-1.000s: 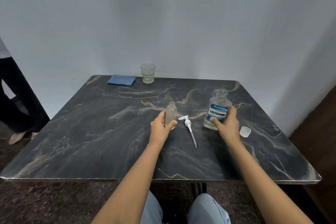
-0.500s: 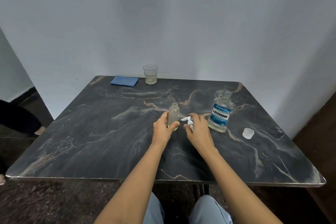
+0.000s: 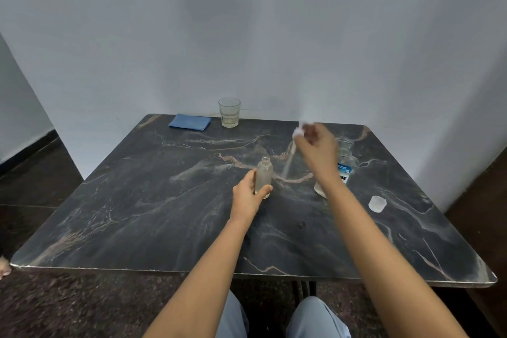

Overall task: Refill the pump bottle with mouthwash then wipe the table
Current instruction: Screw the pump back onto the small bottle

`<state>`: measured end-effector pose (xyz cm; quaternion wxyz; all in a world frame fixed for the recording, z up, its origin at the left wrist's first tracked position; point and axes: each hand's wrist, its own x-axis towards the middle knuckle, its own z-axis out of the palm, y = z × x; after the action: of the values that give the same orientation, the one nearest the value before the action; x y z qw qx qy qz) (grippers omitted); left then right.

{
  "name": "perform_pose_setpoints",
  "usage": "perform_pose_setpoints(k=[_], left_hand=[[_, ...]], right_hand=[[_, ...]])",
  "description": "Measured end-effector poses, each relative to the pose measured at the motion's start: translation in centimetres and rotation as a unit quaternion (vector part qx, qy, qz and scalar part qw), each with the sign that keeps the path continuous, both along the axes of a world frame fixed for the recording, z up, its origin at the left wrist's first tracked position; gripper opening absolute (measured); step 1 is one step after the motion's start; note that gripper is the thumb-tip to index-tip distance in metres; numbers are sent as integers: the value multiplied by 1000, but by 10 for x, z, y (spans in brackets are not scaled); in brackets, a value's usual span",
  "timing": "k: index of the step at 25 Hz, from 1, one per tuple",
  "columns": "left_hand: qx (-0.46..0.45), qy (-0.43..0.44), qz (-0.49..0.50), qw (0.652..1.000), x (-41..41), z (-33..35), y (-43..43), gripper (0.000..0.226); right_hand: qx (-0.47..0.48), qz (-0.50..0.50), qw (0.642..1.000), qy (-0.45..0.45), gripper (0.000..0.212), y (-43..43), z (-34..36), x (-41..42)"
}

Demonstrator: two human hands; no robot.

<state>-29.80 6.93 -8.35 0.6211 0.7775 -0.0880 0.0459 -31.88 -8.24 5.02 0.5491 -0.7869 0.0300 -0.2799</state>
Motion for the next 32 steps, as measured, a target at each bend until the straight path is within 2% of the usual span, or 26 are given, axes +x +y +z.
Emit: perform_pose_setpoints(k=[1, 3, 11, 23, 32], left_hand=[[-1, 1, -1, 1000, 0, 0, 0, 44], [-3, 3, 1, 1000, -1, 1, 0, 47], [9, 9, 6, 1000, -3, 4, 0, 52], [9, -2, 10, 1000, -1, -1, 0, 47], [8, -5, 14, 1000, 0, -3, -1, 52]], right_hand=[[35, 21, 998, -47, 19, 2, 16, -1], [47, 56, 992, -98, 19, 11, 34, -4], [-38, 62, 992, -108, 21, 22, 20, 2], [-130, 98, 986, -28, 21, 27, -18, 13], [-120, 115, 986, 23, 28, 28, -33, 9]])
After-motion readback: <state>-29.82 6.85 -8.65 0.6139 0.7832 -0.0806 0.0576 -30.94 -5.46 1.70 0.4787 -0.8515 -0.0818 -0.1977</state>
